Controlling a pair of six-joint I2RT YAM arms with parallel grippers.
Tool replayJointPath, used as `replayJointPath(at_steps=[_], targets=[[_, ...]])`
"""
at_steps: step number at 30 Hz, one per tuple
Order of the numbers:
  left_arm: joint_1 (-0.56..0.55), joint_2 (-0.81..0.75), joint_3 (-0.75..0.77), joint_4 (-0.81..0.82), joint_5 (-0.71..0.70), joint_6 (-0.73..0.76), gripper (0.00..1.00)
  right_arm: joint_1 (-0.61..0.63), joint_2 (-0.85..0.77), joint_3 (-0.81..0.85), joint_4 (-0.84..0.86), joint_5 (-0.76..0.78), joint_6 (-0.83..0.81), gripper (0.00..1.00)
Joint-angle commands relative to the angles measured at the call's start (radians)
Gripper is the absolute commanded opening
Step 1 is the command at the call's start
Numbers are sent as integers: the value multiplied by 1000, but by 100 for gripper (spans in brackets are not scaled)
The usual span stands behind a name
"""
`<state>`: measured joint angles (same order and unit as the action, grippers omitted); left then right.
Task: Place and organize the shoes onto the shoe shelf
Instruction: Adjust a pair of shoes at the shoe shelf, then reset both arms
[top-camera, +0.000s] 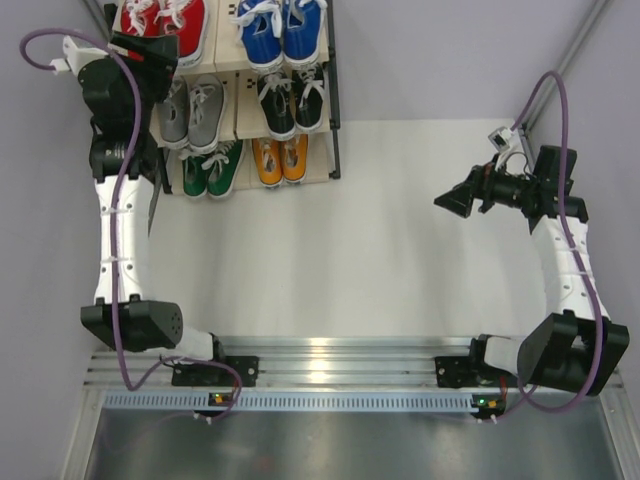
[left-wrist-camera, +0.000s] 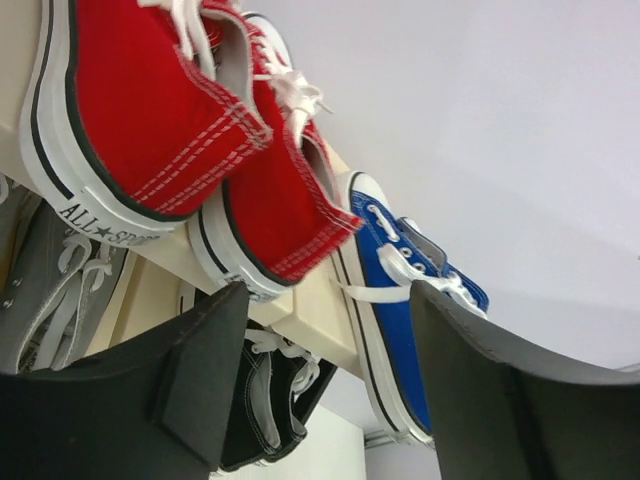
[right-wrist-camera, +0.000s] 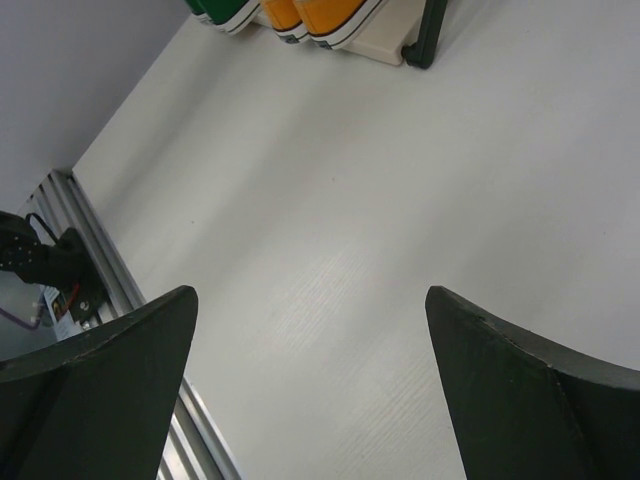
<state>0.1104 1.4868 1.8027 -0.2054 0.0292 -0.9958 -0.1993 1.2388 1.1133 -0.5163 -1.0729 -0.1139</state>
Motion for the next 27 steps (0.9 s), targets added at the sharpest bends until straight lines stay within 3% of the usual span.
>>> replayJointPath(at_steps=[1, 5, 9, 13, 17, 22, 27], targets=[[2, -156, -11, 17, 23, 80, 72, -5, -32, 51, -33, 11, -84, 97], [2, -301, -156, 6, 63, 227, 84, -5, -47, 78, -79, 48, -142, 97], [3, -482, -396, -14, 77, 394, 88, -6, -65, 109, -142, 94, -219, 99], [2, -727, -677, -72, 11, 516, 93, -6, -94, 125, -162, 161, -262, 99], [3, -913, -839, -156, -55, 563, 96, -14, -133, 118, -143, 240, -236, 99], [3, -1079, -925, -278, -98, 562, 98, -51, -160, 97, -94, 384, -126, 99], [2, -1151, -954, -351, -103, 577, 98, -117, -200, 39, -24, 409, -35, 99]])
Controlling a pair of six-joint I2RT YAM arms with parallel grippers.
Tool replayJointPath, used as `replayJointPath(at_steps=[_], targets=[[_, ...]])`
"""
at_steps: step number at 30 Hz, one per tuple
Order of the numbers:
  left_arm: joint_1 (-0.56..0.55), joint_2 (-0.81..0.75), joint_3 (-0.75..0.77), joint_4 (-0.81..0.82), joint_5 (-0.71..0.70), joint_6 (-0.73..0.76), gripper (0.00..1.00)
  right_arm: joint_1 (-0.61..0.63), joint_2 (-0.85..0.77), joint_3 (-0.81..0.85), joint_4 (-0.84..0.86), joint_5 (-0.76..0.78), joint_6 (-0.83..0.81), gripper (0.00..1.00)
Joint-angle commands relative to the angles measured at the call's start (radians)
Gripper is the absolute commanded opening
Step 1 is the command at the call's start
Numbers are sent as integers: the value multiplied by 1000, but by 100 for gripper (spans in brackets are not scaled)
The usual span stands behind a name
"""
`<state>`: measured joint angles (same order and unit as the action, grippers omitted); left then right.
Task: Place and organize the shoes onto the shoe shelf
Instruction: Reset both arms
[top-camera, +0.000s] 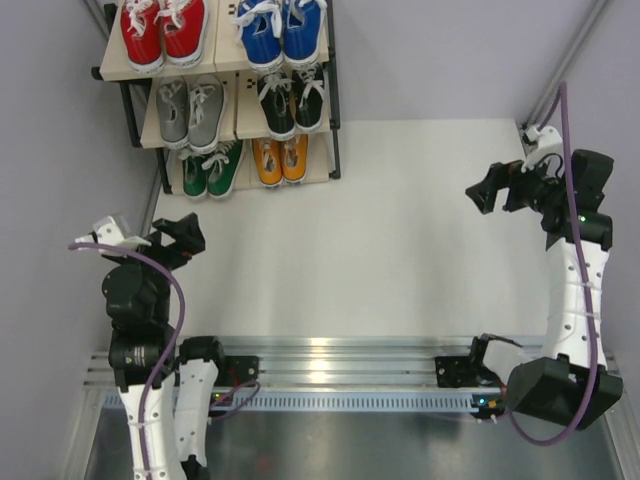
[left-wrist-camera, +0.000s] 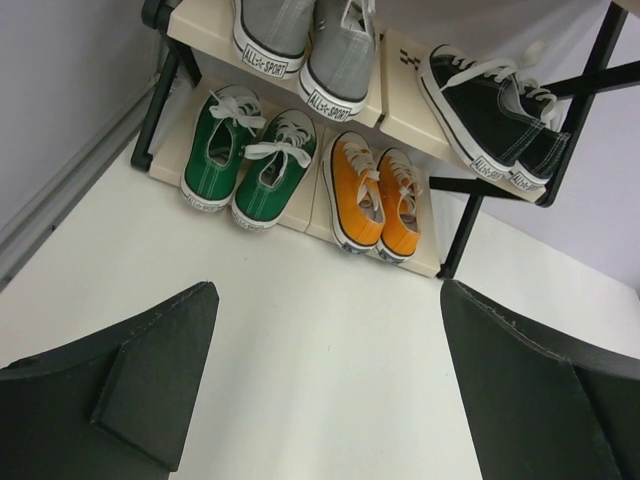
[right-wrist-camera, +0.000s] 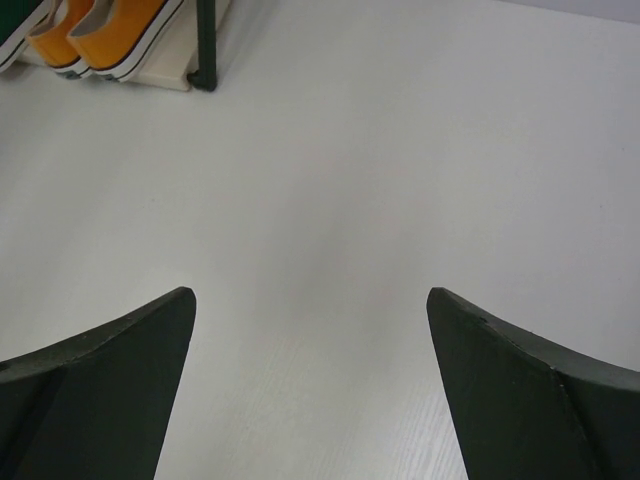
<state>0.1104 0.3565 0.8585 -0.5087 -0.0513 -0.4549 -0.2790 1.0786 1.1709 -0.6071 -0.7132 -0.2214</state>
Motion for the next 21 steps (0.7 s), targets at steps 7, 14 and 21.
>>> replayJointPath(at_steps=[7, 14, 21], targets=[[3, -39, -3, -97, -6, 53, 98, -107, -69, -53, 69, 47, 119, 99], [2, -67, -3, -131, 5, 56, 98, -120, -120, -86, 84, 142, 201, 99], [3, -71, 10, -148, 19, 71, 98, -120, -161, -132, 92, 285, 274, 100]])
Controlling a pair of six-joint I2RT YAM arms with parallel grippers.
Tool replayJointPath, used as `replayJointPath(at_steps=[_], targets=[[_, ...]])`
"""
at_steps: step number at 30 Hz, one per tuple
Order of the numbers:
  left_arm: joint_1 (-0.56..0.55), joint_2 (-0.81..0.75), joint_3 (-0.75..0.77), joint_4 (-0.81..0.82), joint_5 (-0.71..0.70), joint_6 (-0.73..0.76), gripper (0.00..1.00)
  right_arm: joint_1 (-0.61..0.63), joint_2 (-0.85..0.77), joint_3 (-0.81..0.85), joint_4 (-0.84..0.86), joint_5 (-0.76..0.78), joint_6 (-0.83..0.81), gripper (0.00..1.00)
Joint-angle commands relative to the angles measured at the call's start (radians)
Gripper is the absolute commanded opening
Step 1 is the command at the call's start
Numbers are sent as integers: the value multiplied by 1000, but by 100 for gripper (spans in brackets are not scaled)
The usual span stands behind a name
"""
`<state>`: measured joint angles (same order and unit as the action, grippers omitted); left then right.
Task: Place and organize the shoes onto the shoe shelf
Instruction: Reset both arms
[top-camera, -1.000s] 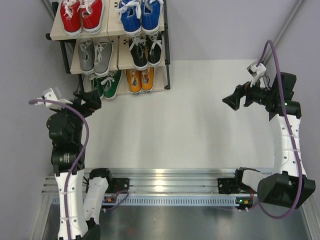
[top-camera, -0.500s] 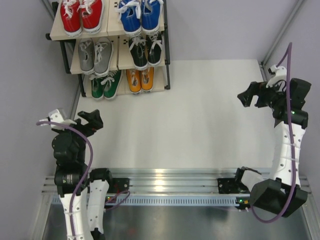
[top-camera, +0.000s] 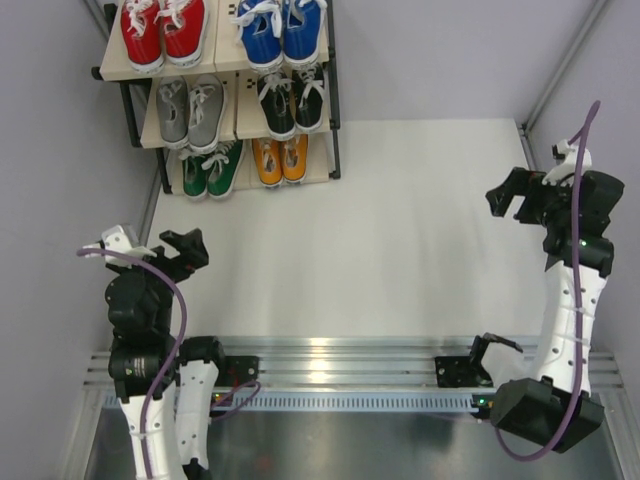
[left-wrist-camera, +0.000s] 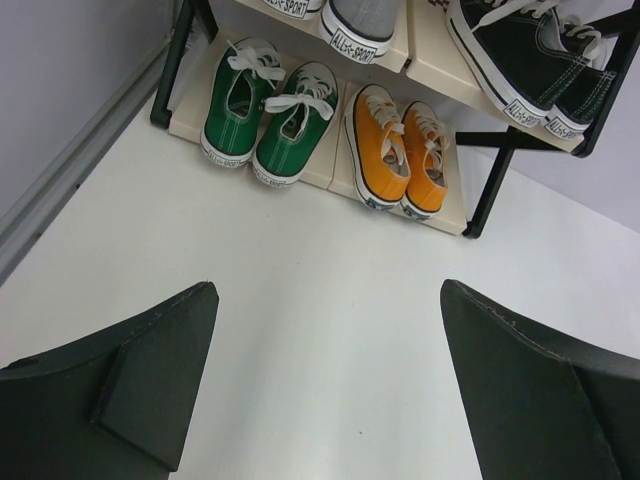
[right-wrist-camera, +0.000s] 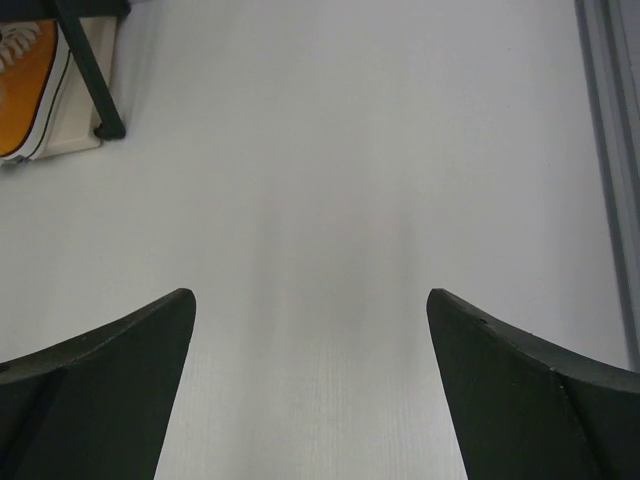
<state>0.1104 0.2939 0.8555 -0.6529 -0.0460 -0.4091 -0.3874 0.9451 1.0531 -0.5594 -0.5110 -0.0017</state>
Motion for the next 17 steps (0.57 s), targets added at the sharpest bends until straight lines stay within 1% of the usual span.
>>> replayJointPath(at_steps=[1, 10, 17], targets=[[2, -7, 14, -4, 15, 26, 98, -11, -34, -15, 42, 89, 57, 99], [2, -24, 4, -4, 23, 9, 98, -11, -45, -22, 32, 147, 65, 99], [3, -9, 14, -4, 31, 10, 98, -10, -49, -33, 32, 131, 65, 100]])
